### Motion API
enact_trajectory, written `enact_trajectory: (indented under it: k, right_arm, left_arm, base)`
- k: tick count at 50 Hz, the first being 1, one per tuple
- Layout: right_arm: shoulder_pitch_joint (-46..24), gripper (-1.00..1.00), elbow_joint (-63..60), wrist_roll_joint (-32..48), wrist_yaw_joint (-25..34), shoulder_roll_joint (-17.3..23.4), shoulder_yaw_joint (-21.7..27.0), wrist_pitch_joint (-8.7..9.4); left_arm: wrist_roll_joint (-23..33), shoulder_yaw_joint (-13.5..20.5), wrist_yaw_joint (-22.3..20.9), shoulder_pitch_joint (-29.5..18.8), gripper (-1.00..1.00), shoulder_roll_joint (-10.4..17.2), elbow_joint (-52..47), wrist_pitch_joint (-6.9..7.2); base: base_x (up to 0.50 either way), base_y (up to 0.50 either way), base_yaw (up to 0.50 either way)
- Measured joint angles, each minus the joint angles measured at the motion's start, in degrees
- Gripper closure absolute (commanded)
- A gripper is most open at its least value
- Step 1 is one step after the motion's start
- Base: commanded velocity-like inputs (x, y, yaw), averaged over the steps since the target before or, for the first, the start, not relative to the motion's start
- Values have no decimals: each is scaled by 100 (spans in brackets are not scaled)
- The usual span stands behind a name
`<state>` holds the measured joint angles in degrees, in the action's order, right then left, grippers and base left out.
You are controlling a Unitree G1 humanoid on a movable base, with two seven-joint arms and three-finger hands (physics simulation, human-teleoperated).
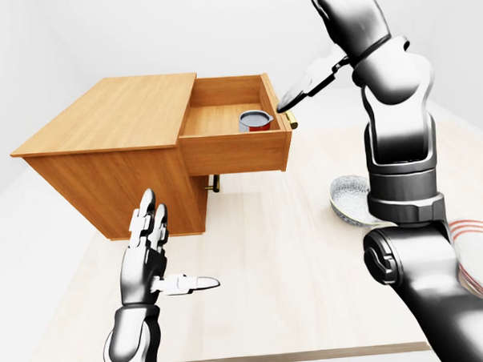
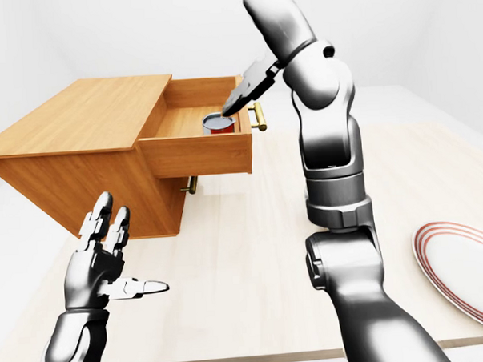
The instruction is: Put the ketchup in the top drawer of the cabinet.
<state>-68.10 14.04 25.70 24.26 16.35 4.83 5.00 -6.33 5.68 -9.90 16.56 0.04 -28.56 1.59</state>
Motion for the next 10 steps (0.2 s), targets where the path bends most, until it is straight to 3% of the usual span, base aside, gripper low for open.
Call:
enact_trajectory:
  k: [10]
  right_arm:
    - [2091,-100,-1951,-560,-713,-400,-7,0]
  left_arm:
    - [51,-72,13,32,-100,-6,-44,23]
  base:
    - [0,0,0]
